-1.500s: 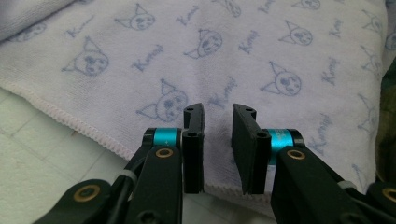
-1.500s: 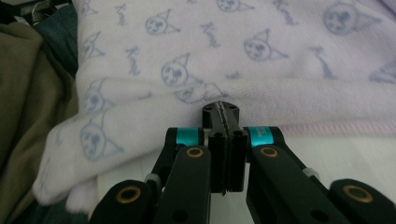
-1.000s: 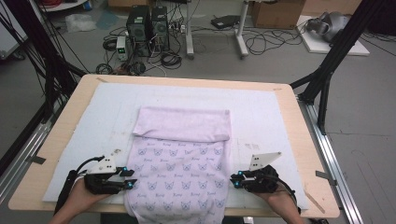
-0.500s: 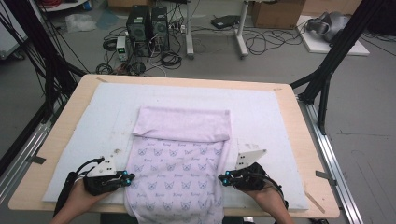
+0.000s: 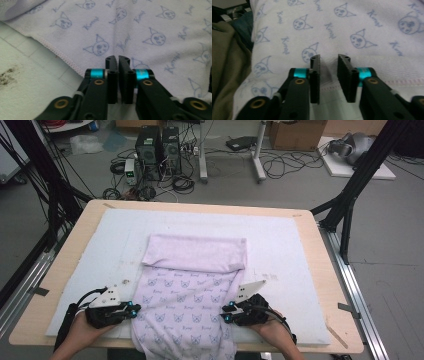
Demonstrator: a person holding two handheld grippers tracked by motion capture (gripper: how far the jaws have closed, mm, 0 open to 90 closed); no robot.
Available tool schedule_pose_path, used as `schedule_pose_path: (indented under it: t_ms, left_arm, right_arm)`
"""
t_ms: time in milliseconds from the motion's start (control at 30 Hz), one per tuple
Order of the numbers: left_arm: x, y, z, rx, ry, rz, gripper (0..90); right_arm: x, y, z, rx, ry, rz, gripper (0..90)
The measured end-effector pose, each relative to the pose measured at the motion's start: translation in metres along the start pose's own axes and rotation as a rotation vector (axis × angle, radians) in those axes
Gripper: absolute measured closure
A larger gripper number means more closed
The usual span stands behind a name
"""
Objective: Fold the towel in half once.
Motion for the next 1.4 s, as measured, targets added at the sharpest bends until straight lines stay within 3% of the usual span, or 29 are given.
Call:
schedule_pose_path:
  t_ms: [67, 133, 167, 233, 333, 567, 667, 767, 833, 900, 1000, 1033, 1067, 1133, 1167, 1233, 1300, 1400]
  left_arm:
    - [0.000, 0.002, -0.001, -0.003, -0.002, -0.021, 71.7]
    - [-0.001, 0.003, -0.002, -0.008, 0.002, -0.012, 69.8]
    - [0.000, 0.002, -0.002, -0.014, 0.002, -0.004, 72.4]
    - [0.000, 0.002, -0.001, -0.016, 0.004, 0.000, 85.2]
    - [0.000, 0.002, -0.001, -0.019, -0.001, 0.005, 87.4]
    - [0.000, 0.001, -0.001, -0.007, 0.004, 0.003, 87.2]
    - [0.000, 0.000, -0.001, -0.003, 0.002, 0.007, 85.2]
    - [0.005, 0.003, 0.003, 0.017, 0.037, -0.020, 71.7]
    - [0.008, 0.010, 0.005, 0.013, 0.061, -0.047, 67.4]
    - [0.009, 0.016, 0.006, -0.003, 0.053, -0.074, 64.8]
    - [0.002, 0.019, 0.002, -0.010, 0.018, -0.101, 61.3]
    - [-0.002, 0.020, -0.001, -0.014, -0.001, -0.095, 60.3]
    - [-0.002, 0.021, -0.001, -0.028, 0.013, -0.070, 60.2]
    - [-0.001, 0.022, -0.001, -0.053, 0.005, -0.060, 71.9]
    - [-0.001, 0.022, -0.001, -0.058, 0.000, -0.059, 87.2]
    - [-0.001, 0.023, 0.000, -0.066, -0.010, -0.046, 88.3]
    - [0.000, 0.023, 0.000, -0.074, -0.010, -0.029, 88.7]
    - [0.004, 0.018, -0.001, -0.067, -0.008, -0.015, 88.8]
  right_arm:
    - [-0.001, -0.002, 0.000, 0.023, -0.007, -0.022, 72.2]
    - [-0.002, -0.003, 0.001, 0.054, -0.016, -0.045, 81.3]
    - [-0.002, -0.004, 0.002, 0.067, -0.022, -0.050, 87.6]
    - [0.000, -0.005, 0.001, 0.079, -0.027, -0.056, 88.9]
    - [0.009, -0.005, -0.003, 0.062, -0.013, -0.041, 89.3]
    - [0.049, 0.000, -0.025, 0.004, 0.012, -0.082, 89.5]
    - [0.051, -0.001, -0.031, -0.014, -0.002, -0.080, 89.4]
    - [0.041, -0.001, -0.037, -0.019, -0.027, -0.074, 84.9]
    - [0.045, -0.002, -0.035, -0.030, 0.042, -0.051, 80.8]
    - [0.050, -0.006, -0.034, -0.026, 0.071, -0.046, 77.6]
    - [0.044, -0.013, -0.041, -0.004, 0.019, -0.028, 72.6]
    - [0.041, -0.015, -0.042, 0.002, 0.009, -0.024, 69.7]
    - [0.038, -0.016, -0.043, 0.006, 0.010, -0.020, 66.4]
    - [0.032, -0.018, -0.042, 0.002, 0.021, -0.020, 65.8]
    - [0.030, -0.018, -0.040, 0.004, 0.019, -0.018, 71.3]
    - [0.027, -0.020, -0.037, 0.008, 0.005, 0.005, 85.9]
    - [0.026, -0.021, -0.033, 0.034, -0.020, -0.011, 88.5]
    - [0.028, -0.021, -0.025, 0.031, 0.020, 0.002, 88.8]
Point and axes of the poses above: each handheld gripper's, and its own axes: x roughly backward along the jaws, z roughly out of its top, y roughly to its right, the point moved 6 cm from there along -x, roughly forward along the jaws, and after that the axes turned 4 degrees about -y, right-handed, at the moved point
